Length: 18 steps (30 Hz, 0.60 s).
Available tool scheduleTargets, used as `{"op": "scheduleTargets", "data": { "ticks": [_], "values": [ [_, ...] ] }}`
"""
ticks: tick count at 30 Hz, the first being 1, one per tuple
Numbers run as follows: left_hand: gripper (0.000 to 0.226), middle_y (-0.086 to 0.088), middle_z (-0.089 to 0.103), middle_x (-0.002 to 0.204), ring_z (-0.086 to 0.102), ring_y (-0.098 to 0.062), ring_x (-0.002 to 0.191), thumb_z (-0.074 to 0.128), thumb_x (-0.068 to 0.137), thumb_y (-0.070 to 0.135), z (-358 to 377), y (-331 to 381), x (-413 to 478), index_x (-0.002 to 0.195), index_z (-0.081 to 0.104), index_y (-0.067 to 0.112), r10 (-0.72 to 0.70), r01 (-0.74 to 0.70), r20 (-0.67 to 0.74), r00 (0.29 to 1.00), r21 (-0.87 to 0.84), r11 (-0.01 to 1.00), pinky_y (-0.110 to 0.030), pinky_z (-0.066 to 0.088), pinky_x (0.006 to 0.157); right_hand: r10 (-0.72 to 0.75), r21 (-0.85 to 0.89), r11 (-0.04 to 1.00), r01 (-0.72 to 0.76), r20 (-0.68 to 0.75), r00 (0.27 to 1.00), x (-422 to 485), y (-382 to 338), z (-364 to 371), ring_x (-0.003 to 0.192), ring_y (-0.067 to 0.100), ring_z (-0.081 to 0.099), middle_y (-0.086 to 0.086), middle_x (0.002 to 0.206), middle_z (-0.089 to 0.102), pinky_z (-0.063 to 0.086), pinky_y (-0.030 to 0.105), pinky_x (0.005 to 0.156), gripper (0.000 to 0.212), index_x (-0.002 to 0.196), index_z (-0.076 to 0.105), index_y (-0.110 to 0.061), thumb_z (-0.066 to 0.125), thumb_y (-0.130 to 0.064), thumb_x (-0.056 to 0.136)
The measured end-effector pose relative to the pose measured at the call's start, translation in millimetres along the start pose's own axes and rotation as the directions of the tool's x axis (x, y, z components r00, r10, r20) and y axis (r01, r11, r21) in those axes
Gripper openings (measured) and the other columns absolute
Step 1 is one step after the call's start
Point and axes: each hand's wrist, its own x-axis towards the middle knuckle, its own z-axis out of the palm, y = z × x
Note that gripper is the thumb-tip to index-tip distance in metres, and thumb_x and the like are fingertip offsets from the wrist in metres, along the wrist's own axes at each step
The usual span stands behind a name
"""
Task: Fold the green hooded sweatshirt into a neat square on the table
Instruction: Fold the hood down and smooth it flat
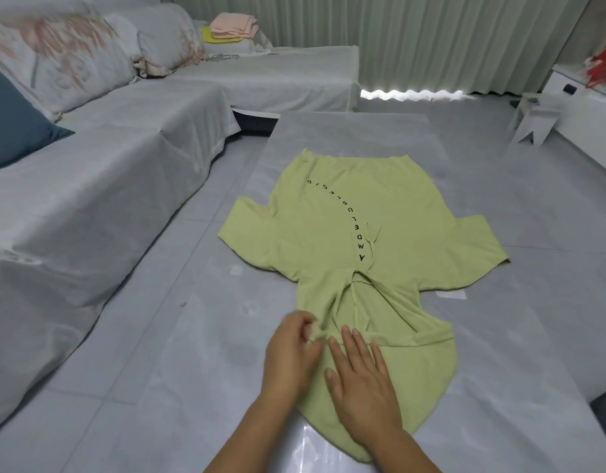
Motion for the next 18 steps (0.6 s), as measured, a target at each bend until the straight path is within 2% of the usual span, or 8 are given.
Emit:
{"op": "scheduleTargets", "data": {
  "ticks": [2,4,6,9,12,14,16,18],
  "values": [
    [0.022,0.008,0.058,0.071,0.051,-0.008,0.062,0.054,0.066,0.022,13.5,0.5,-14.4,0.087,0.059,0.025,0.278,-0.308,0.143,0.95,0.282,0.909,-0.016,0.033,0.06,0.03,0.162,0.987,-0.021,-0.052,0.998,-0.2,3.6,-2.7,0.137,0.006,0.019,-0.001,0.148,0.034,0.005,0.021,0.112,0.05,0.139,0.032,-0.018,0.028,-0.03,0.091],
    [0.018,0.01,0.053,0.062,0.051,-0.008,0.055,0.059,0.059,0.025,25.8,-10.6,-26.6,0.077,0.058,0.027,0.379,-0.458,0.258,0.889,0.474,0.752,-0.018,0.031,0.052,0.03,0.279,0.96,-0.002,-0.097,0.995,-2.2,8.3,-3.2,0.139,-0.004,0.006,-0.014,0.153,0.014,0.002,0.013,0.112,0.061,0.144,0.014,-0.027,0.029,-0.025,0.085],
    [0.025,0.01,0.053,0.061,0.051,-0.008,0.053,0.069,0.056,0.025,31.9,-22.2,-36.3,0.081,0.064,0.026,0.397,-0.489,0.286,0.872,0.509,0.708,-0.019,0.035,0.047,-0.002,0.323,0.945,0.046,-0.134,0.991,-4.8,9.3,-3.4,0.14,-0.004,0.004,-0.024,0.153,0.002,0.004,0.015,0.113,0.071,0.144,0.005,-0.038,0.028,-0.02,0.08],
    [0.037,0.014,0.056,0.06,0.052,-0.003,0.051,0.049,0.068,0.03,26.5,-29.6,-41.1,0.103,0.061,0.026,0.385,-0.462,0.256,0.887,0.505,0.729,-0.014,0.037,0.046,-0.084,0.281,0.952,0.125,-0.156,0.984,-6.1,6.4,-5.9,0.142,0.006,0.01,-0.013,0.155,0.01,0.009,0.021,0.114,0.078,0.144,0.011,-0.039,0.034,-0.016,0.073],
    [0.026,0.011,0.056,0.061,0.054,-0.007,0.053,0.042,0.071,0.022,13.2,-19.7,-32.5,0.092,0.057,0.028,0.294,-0.339,0.168,0.941,0.457,0.823,-0.018,0.037,0.045,-0.113,0.211,0.967,0.144,-0.153,0.982,-6.6,4.8,-8.5,0.138,0.014,0.023,-0.002,0.149,0.032,0.014,0.025,0.112,0.068,0.136,0.038,-0.028,0.041,-0.017,0.069],
    [0.012,0.002,0.055,0.084,0.055,-0.015,0.075,0.043,0.087,0.02,9.8,-17.2,-17.2,0.094,0.052,0.019,0.078,-0.082,0.027,0.997,0.41,0.908,-0.026,0.04,0.057,-0.088,0.221,0.968,0.12,-0.15,0.985,-7.1,3.9,-8.6,0.134,0.014,0.03,0.0,0.143,0.042,0.017,0.026,0.11,0.056,0.126,0.049,-0.024,0.044,-0.019,0.07],
    [0.015,-0.004,0.052,0.098,0.051,-0.02,0.086,0.044,0.092,0.023,8.9,-18.9,-2.3,0.097,0.052,0.011,-0.181,0.177,-0.014,0.983,0.306,0.935,-0.03,0.041,0.067,-0.092,0.226,0.966,0.128,-0.164,0.982,-8.6,4.4,-6.8,0.129,0.014,0.035,0.001,0.137,0.05,0.021,0.026,0.107,0.046,0.117,0.057,-0.024,0.048,-0.023,0.072],
    [0.013,-0.006,0.054,0.1,0.051,-0.019,0.084,0.047,0.092,0.021,10.4,-22.7,4.4,0.095,0.056,0.011,-0.272,0.26,0.018,0.962,0.242,0.935,-0.029,0.041,0.072,-0.097,0.232,0.963,0.139,-0.185,0.978,-9.5,6.1,-5.4,0.126,0.013,0.038,0.0,0.132,0.055,0.022,0.024,0.105,0.04,0.111,0.06,-0.025,0.049,-0.025,0.073]
  ]
}}
